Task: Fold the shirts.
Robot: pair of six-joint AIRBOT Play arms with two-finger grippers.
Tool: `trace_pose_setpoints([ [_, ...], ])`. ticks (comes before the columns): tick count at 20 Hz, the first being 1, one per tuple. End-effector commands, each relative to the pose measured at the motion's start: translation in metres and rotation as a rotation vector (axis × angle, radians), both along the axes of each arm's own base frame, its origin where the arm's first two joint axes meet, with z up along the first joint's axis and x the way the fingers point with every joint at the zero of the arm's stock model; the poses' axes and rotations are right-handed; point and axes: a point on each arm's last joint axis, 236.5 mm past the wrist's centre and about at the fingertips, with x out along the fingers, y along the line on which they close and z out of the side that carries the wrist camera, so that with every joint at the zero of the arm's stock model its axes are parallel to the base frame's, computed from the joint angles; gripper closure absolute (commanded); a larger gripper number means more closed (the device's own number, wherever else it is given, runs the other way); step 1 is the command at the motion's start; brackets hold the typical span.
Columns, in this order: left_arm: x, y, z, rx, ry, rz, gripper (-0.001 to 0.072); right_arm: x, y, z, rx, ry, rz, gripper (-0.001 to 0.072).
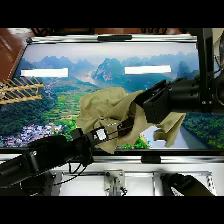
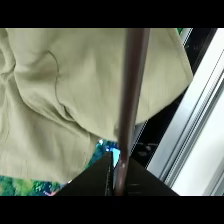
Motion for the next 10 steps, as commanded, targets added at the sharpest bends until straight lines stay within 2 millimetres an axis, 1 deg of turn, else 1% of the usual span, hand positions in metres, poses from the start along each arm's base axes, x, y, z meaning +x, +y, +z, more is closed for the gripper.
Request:
trace_pose_setpoints([
  [1, 0.003, -0.022, -0.006, -0.088, 0.044, 0.075, 0.0674, -0.015, -0.003, -0.009, -0.022, 0.078, 0.011, 0.0655],
  [3, 0.003, -0.031, -0.003, -0.132, 0.058, 0.094, 0.0674, -0.018, -0.013, -0.019, -0.07, 0.117, -0.012, 0.0654],
  [5, 0.003, -0.031, -0.001, -0.139, 0.055, 0.095, 0.0674, -0.019, -0.029, -0.032, -0.142, 0.152, -0.058, 0.0654],
  [6, 0.003, -0.031, -0.001, -0.138, 0.053, 0.091, 0.0674, -0.019, -0.032, -0.034, -0.152, 0.16, -0.068, 0.0654],
  [7, 0.003, -0.031, -0.002, -0.13, 0.047, 0.076, 0.0674, -0.019, -0.03, -0.032, -0.142, 0.159, -0.063, 0.0653],
  [8, 0.003, -0.032, -0.003, -0.125, 0.043, 0.067, 0.0674, -0.019, -0.026, -0.03, -0.124, 0.159, -0.057, 0.0621],
  [9, 0.004, -0.033, -0.004, -0.123, 0.041, 0.062, 0.0674, -0.021, -0.022, -0.029, -0.105, 0.173, -0.057, 0.0518],
  [10, 0.005, -0.035, -0.004, -0.132, 0.038, 0.061, 0.0674, -0.023, -0.019, -0.03, -0.098, 0.198, -0.053, 0.0348],
])
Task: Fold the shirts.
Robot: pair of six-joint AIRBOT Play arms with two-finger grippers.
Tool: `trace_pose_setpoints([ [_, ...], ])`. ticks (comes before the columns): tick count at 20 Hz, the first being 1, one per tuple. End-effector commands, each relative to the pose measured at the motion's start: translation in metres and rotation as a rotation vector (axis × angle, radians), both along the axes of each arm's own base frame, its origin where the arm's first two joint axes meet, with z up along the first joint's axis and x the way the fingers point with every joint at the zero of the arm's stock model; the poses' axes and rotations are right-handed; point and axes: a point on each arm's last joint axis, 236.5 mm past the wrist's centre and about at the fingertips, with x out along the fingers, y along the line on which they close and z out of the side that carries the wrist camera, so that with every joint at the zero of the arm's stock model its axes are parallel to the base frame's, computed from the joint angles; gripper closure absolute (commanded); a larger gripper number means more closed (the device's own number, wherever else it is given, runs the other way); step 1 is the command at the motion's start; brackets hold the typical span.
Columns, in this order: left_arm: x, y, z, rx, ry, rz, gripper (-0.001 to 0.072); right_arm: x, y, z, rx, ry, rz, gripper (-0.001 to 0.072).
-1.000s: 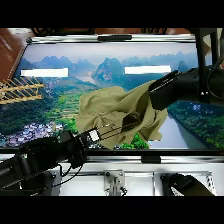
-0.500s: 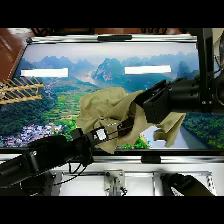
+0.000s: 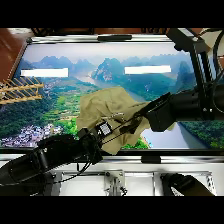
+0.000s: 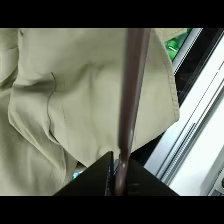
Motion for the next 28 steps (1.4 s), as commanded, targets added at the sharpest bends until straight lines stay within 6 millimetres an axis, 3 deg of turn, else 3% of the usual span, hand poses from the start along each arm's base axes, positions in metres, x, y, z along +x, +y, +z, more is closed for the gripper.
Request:
trace_pose_setpoints([
  [1, 0.002, -0.007, 0.001, -0.023, -0.012, -0.012, 0.0674, -0.008, 0.004, -0.007, 0.001, 0.075, 0.005, 0.0252],
  [3, 0.003, -0.009, 0.002, -0.032, -0.01, -0.003, 0.0674, -0.006, 0.002, -0.012, -0.022, 0.071, 0.017, 0.0253],
  [5, 0.002, -0.006, 0.0, -0.019, -0.004, -0.001, 0.0674, 0.01, -0.02, -0.008, -0.093, -0.012, -0.046, 0.0252],
  [8, -0.002, 0.003, -0.004, 0.018, 0.014, 0.003, 0.0673, 0.046, -0.097, 0.024, -0.301, -0.238, -0.267, 0.0252],
  [10, -0.011, 0.019, -0.006, 0.078, 0.055, 0.014, 0.0673, 0.049, -0.155, 0.028, -0.527, -0.281, -0.347, 0.0252],
  [11, -0.017, 0.031, -0.006, 0.121, 0.08, 0.02, 0.0673, 0.052, -0.164, 0.029, -0.548, -0.287, -0.377, 0.0253],
  [13, -0.02, 0.04, 0.0, 0.131, 0.083, 0.024, 0.0673, 0.057, -0.165, 0.023, -0.629, -0.313, -0.244, 0.0254],
  [16, -0.019, 0.044, 0.002, 0.13, 0.08, 0.03, 0.0673, 0.046, -0.162, -0.006, -0.836, -0.283, 0.193, 0.0254],
  [19, -0.013, 0.045, 0.001, 0.138, 0.058, 0.009, 0.0673, 0.046, -0.135, -0.041, -0.788, -0.281, 0.488, 0.0254],
  [20, -0.012, 0.045, 0.001, 0.139, 0.053, 0.001, 0.0673, 0.046, -0.14, -0.056, -0.792, -0.256, 0.562, 0.0254],
  [22, -0.009, 0.047, 0.001, 0.145, 0.047, -0.002, 0.0673, 0.045, -0.154, -0.078, -0.758, -0.204, 0.628, 0.0255],
  [25, -0.006, 0.049, 0.001, 0.155, 0.036, -0.035, 0.0674, 0.058, -0.163, -0.087, -0.677, -0.258, 0.653, 0.0255],
  [28, -0.005, 0.046, 0.002, 0.151, 0.017, -0.083, 0.0673, 0.068, -0.152, -0.093, -0.595, -0.341, 0.709, 0.0253],
])
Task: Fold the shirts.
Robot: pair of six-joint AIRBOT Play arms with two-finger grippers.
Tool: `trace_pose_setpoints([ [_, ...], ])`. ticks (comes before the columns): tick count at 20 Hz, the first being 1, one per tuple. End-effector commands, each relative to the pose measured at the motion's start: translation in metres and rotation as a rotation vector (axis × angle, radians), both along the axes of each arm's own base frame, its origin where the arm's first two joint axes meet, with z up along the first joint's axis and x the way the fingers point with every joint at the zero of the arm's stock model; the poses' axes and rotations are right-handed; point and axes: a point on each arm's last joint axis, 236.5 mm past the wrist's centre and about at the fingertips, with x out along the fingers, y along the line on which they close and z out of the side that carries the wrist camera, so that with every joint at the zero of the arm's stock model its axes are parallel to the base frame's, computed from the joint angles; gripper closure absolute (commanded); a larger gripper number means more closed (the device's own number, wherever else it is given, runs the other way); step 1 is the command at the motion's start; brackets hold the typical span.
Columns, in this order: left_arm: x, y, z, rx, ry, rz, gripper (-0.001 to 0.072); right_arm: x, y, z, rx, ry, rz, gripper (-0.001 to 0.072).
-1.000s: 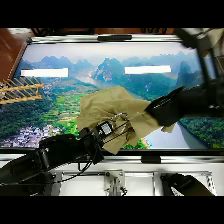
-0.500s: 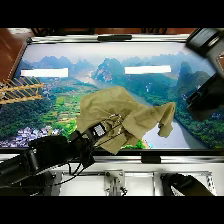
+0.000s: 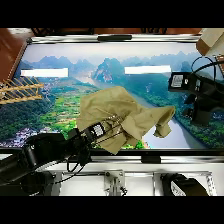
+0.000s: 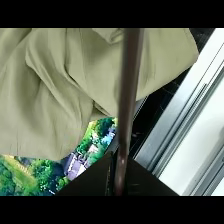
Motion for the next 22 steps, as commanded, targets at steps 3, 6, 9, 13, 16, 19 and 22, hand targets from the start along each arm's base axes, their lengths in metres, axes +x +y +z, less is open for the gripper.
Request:
trace_pose_setpoints([
  [3, 0.004, -0.007, 0.003, -0.014, -0.036, -0.086, 0.0674, 0.014, 0.016, -0.026, 0.11, 0.038, 0.155, 0.0253],
  [6, 0.004, -0.008, 0.004, -0.02, -0.04, -0.086, 0.0673, 0.018, 0.024, -0.039, 0.142, 0.094, 0.171, 0.0253],
  [9, 0.006, -0.011, 0.006, -0.036, -0.05, -0.087, 0.0674, 0.02, 0.031, -0.048, 0.165, 0.134, 0.191, 0.0253],
  [13, 0.01, -0.012, 0.008, -0.038, -0.064, -0.096, 0.0673, 0.009, 0.05, -0.051, 0.162, 0.174, 0.267, 0.0254],
  [16, 0.032, -0.01, 0.015, -0.067, -0.119, -0.084, 0.0673, -0.013, 0.059, -0.053, 0.153, 0.255, 0.318, 0.0367],
  [19, 0.055, 0.005, 0.017, -0.052, -0.15, -0.055, 0.0673, -0.024, 0.066, -0.051, 0.171, 0.305, 0.262, 0.0652],
  [22, 0.083, 0.008, 0.027, -0.107, -0.209, 0.013, 0.0665, -0.029, 0.07, -0.045, 0.19, 0.302, 0.244, 0.0654],
])
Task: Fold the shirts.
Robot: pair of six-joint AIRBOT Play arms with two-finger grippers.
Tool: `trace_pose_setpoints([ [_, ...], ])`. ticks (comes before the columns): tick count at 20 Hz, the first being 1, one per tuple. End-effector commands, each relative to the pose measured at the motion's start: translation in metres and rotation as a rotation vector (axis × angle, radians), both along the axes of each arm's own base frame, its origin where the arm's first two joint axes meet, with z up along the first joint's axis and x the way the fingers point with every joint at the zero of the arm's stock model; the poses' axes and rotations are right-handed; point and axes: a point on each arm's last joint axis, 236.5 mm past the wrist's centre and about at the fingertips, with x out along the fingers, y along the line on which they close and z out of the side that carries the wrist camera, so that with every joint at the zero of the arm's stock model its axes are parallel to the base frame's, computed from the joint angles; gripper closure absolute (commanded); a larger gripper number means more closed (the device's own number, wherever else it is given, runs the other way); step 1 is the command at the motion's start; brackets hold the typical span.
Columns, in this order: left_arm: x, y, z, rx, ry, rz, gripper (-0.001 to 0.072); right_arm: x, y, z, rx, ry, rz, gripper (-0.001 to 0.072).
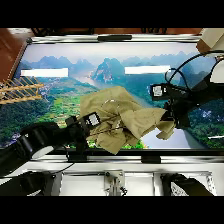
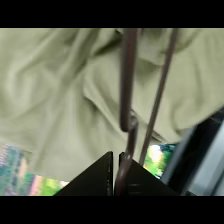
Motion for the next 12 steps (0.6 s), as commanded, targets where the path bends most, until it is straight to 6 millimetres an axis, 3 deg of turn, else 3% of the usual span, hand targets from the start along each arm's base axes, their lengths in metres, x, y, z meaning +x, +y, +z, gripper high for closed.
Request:
trace_pose_setpoints([
  [1, 0.033, 0.003, 0.015, -0.074, -0.076, 0.059, 0.064, -0.011, 0.006, 0.007, 0.014, 0.03, -0.051, 0.0654],
  [2, 0.041, 0.007, 0.018, -0.079, -0.098, 0.074, 0.0502, -0.012, 0.006, 0.011, 0.017, 0.018, -0.059, 0.0655],
  [3, 0.048, 0.013, 0.019, -0.07, -0.118, 0.089, 0.0285, -0.015, 0.005, 0.015, 0.02, 0.001, -0.059, 0.0655],
  [4, 0.053, 0.018, 0.019, -0.06, -0.128, 0.102, 0.0138, -0.018, 0.005, 0.02, 0.024, -0.021, -0.059, 0.0655],
  [5, 0.057, 0.023, 0.019, -0.056, -0.131, 0.115, 0.0072, -0.02, 0.004, 0.025, 0.027, -0.04, -0.06, 0.0655],
  [6, 0.059, 0.025, 0.019, -0.054, -0.131, 0.124, 0.0071, -0.022, 0.004, 0.029, 0.031, -0.054, -0.075, 0.0656],
  [7, 0.06, 0.027, 0.02, -0.054, -0.133, 0.129, 0.0018, -0.023, 0.004, 0.033, 0.037, -0.066, -0.103, 0.0656],
  [9, 0.066, 0.033, 0.023, -0.041, -0.153, 0.14, 0.0015, -0.024, 0.004, 0.038, 0.042, -0.08, -0.139, 0.0656],
  [12, 0.086, 0.059, 0.042, -0.007, -0.237, 0.192, 0.0016, -0.023, 0.003, 0.038, 0.039, -0.078, -0.171, 0.0656],
])
